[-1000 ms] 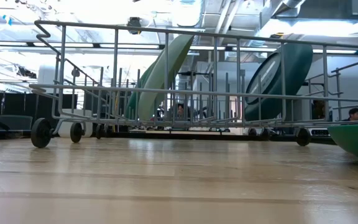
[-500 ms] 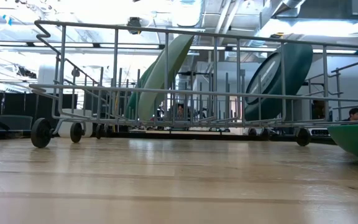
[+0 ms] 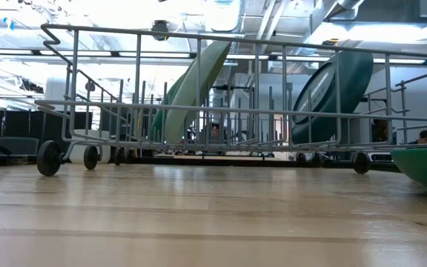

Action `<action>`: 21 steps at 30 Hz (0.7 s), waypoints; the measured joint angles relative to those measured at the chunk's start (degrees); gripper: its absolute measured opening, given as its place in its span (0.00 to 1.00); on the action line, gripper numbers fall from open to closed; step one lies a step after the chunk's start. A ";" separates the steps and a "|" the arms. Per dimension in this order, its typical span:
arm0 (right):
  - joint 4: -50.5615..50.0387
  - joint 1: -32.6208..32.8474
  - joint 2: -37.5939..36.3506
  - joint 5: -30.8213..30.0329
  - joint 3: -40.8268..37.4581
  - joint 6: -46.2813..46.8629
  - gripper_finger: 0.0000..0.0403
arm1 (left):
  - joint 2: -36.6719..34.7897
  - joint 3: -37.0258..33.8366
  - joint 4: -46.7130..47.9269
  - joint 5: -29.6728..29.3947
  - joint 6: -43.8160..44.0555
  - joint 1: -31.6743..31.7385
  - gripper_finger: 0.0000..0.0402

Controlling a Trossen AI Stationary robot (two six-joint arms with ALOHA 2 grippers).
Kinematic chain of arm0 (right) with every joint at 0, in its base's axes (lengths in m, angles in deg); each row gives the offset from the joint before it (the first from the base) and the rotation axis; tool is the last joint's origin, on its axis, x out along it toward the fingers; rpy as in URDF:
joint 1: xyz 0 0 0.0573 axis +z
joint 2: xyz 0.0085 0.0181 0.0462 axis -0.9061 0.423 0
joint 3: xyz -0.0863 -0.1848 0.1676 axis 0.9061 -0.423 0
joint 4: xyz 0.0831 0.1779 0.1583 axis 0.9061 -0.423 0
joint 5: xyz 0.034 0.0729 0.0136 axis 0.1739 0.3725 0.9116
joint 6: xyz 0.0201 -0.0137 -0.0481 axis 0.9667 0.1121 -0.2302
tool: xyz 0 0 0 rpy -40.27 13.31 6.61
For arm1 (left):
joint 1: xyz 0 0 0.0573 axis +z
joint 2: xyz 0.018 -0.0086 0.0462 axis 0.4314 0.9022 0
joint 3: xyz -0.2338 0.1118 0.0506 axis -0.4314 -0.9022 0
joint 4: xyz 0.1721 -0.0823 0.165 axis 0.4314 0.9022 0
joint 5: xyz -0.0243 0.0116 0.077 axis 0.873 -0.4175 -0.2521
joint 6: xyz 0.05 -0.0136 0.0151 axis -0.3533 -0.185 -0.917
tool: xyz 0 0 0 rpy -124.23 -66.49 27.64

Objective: Sort dishes
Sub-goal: Put the stacked green plate in the dish rack

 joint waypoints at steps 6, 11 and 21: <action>-8.62 2.23 -0.04 -14.86 12.02 -12.71 0.56 | -5.77 0.00 -3.93 -0.95 -1.52 0.46 0.10; -15.31 4.62 -0.25 -38.89 21.55 -29.74 0.56 | -11.40 0.09 -8.88 -3.26 -5.46 1.48 0.10; -19.74 4.68 0.19 -49.12 23.52 -55.58 0.55 | -19.17 0.17 -20.50 -3.67 -18.58 7.57 0.07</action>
